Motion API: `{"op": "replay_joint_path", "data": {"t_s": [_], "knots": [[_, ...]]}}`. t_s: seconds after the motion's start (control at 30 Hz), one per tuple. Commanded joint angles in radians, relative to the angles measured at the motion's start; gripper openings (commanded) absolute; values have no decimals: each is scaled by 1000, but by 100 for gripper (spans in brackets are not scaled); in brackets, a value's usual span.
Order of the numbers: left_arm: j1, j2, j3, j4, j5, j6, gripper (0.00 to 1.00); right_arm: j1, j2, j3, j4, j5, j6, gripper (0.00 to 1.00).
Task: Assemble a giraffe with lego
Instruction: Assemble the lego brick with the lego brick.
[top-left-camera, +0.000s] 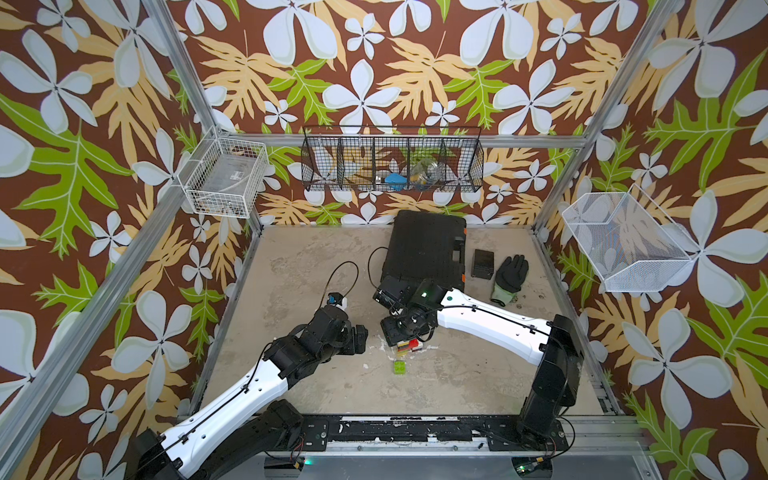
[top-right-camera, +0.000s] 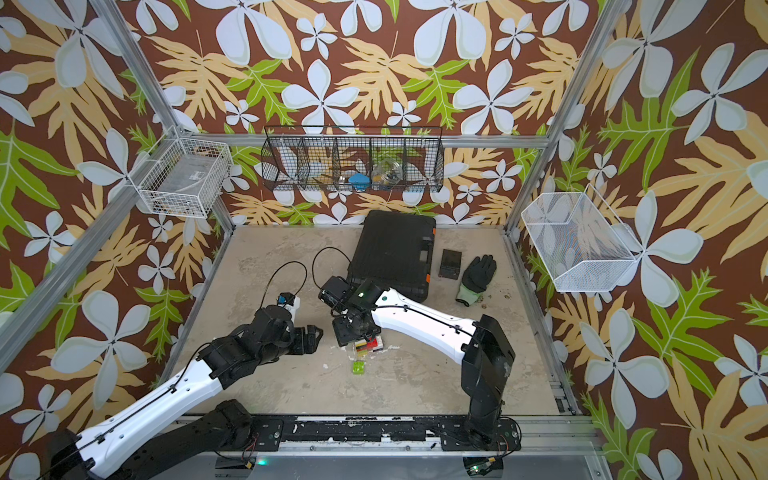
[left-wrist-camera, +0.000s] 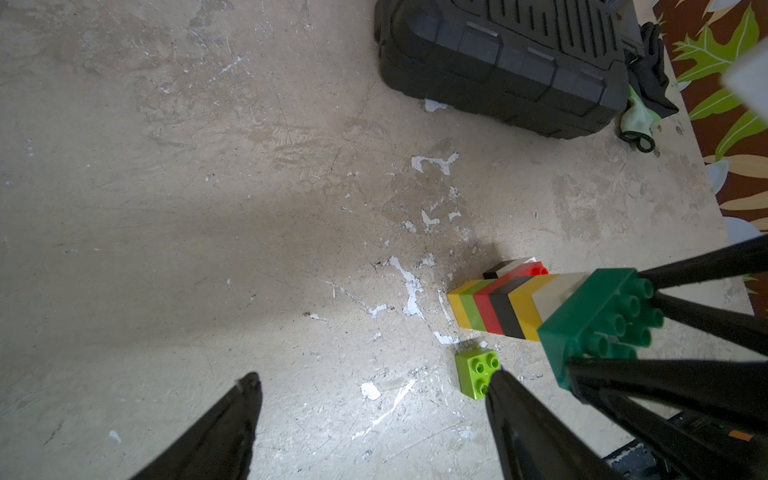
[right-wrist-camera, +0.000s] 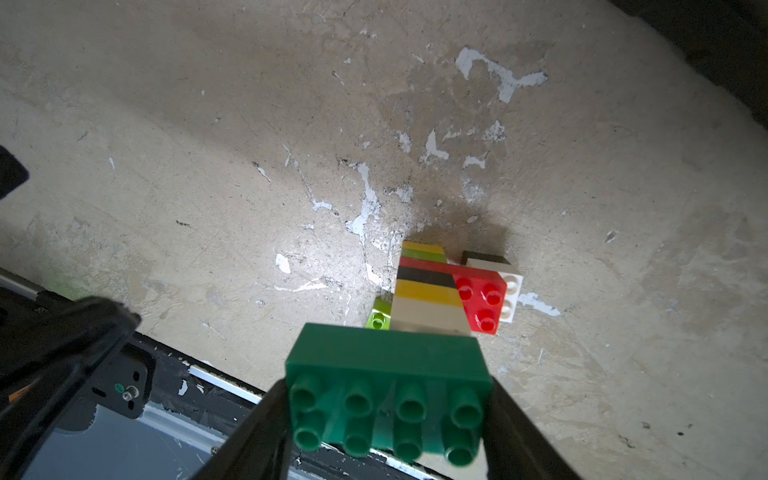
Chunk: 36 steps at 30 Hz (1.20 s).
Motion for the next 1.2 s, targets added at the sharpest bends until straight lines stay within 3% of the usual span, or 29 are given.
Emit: {"op": "replay_joint_path", "data": {"t_s": [0.0, 1.17], "knots": [[-1, -2, 0, 15, 2, 12, 88, -1, 9, -4, -7, -2, -4, 49], [-1, 3, -2, 22, 3, 18, 88, 6, 4, 52, -38, 7, 6, 46]]}}
